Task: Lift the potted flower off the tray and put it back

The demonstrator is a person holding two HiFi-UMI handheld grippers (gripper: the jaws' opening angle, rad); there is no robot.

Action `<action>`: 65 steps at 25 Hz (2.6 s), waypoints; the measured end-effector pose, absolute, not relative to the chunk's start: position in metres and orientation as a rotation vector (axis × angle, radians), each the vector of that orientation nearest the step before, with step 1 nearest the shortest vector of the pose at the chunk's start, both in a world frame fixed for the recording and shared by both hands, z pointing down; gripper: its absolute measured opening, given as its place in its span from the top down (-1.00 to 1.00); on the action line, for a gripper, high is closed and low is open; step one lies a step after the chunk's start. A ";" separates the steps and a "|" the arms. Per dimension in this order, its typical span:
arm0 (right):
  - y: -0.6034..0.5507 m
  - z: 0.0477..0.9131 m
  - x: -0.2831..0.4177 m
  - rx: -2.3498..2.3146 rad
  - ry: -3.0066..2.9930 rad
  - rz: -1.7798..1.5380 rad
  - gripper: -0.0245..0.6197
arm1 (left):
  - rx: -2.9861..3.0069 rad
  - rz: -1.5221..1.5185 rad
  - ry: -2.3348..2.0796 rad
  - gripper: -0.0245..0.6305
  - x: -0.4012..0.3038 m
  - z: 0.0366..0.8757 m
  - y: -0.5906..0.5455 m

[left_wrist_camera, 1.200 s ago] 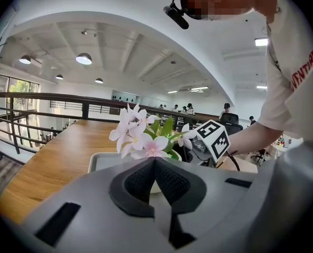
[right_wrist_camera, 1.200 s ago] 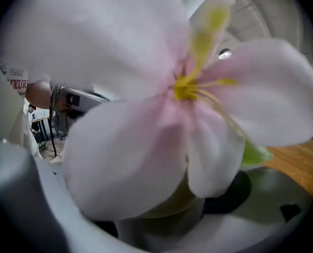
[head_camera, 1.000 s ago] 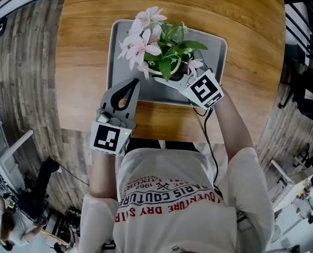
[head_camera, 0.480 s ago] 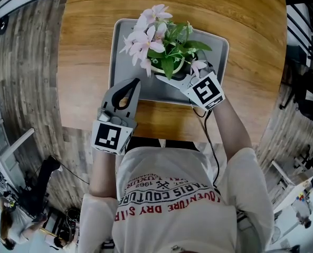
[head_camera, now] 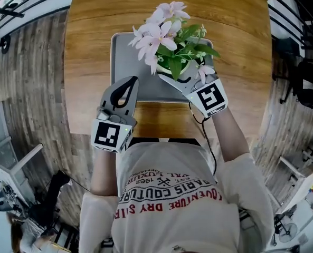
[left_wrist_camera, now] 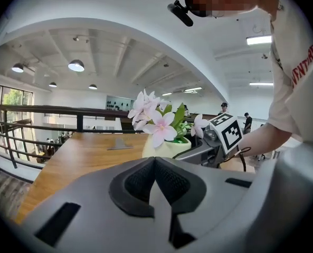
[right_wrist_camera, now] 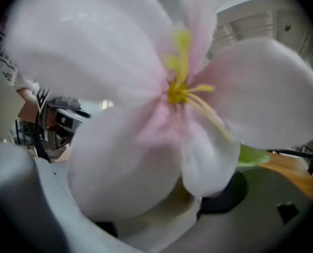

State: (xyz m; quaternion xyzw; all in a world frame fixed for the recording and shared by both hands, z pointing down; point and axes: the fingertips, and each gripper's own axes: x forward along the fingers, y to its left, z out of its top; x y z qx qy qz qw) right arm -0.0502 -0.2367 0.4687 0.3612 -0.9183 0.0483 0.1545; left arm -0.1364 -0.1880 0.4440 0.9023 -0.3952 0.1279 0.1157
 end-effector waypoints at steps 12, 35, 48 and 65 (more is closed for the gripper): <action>-0.210 0.382 0.003 1.439 -2.478 0.055 -0.59 | 2.836 0.307 -1.060 0.89 -0.130 0.379 -0.192; -0.168 0.325 0.073 1.605 -2.446 -0.030 -0.59 | 2.933 0.229 -1.190 0.89 -0.100 0.314 -0.174; -0.188 0.397 0.022 1.264 -2.557 0.067 -0.59 | 2.771 0.305 -1.261 0.89 -0.126 0.364 -0.167; -0.220 0.532 -0.035 0.816 -2.552 0.233 -0.59 | 2.533 0.434 -1.387 0.89 -0.136 0.437 -0.171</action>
